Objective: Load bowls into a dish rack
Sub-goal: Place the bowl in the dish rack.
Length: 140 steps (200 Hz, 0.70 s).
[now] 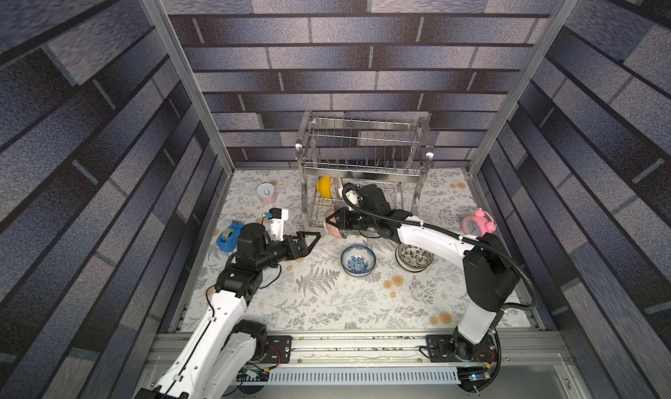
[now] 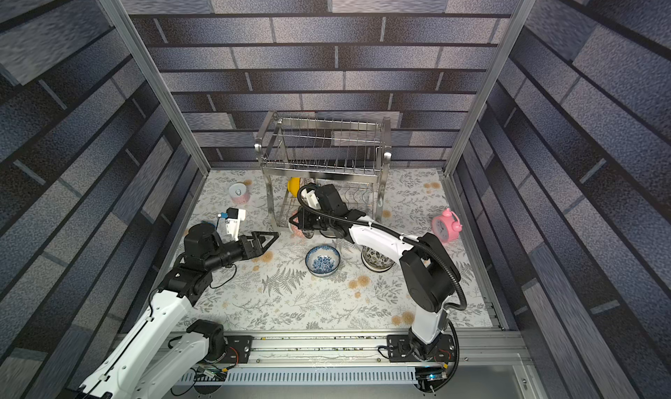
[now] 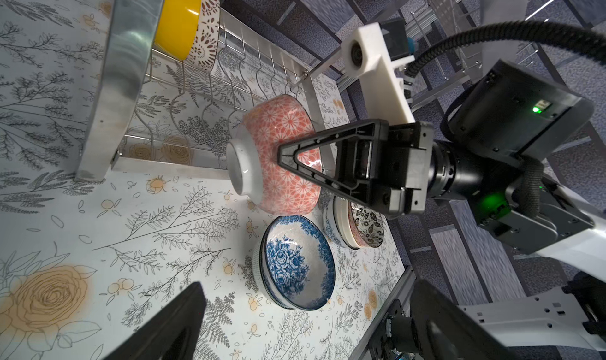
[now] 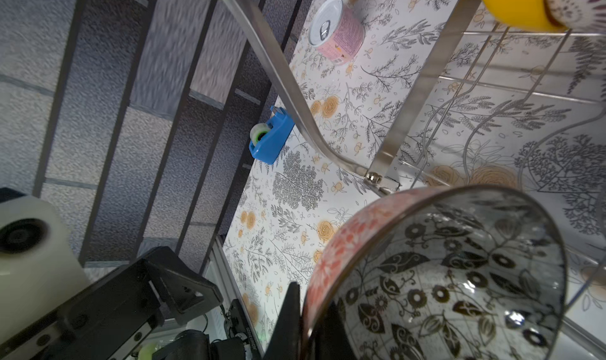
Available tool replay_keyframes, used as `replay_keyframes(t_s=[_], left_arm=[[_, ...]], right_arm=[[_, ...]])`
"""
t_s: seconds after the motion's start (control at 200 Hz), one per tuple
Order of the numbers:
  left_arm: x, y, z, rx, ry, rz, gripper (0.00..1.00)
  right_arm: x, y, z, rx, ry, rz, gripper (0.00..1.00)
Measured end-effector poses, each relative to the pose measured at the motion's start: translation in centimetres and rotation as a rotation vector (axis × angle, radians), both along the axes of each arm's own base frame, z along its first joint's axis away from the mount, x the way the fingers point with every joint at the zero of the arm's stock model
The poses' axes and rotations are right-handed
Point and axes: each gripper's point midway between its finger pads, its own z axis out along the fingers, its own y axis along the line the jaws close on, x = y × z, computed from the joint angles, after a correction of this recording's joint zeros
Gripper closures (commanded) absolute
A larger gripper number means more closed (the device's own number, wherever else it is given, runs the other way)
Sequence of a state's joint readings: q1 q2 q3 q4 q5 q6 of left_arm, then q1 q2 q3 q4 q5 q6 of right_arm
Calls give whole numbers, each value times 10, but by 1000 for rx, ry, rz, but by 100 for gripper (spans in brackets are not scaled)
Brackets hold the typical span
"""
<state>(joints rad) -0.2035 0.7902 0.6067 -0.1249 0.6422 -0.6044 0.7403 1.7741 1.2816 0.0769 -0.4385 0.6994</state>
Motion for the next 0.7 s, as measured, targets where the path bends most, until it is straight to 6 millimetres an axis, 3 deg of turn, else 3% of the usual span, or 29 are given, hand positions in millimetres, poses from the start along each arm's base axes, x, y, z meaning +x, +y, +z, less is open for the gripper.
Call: replay_keyframes(t_s=[0.471, 0.701], left_arm=[[7, -13, 5, 22, -10, -37, 0], [7, -21, 9, 27, -22, -66, 0]], right_arm=[[35, -17, 15, 161, 47, -101, 100], [65, -29, -1, 211, 105, -167, 100]])
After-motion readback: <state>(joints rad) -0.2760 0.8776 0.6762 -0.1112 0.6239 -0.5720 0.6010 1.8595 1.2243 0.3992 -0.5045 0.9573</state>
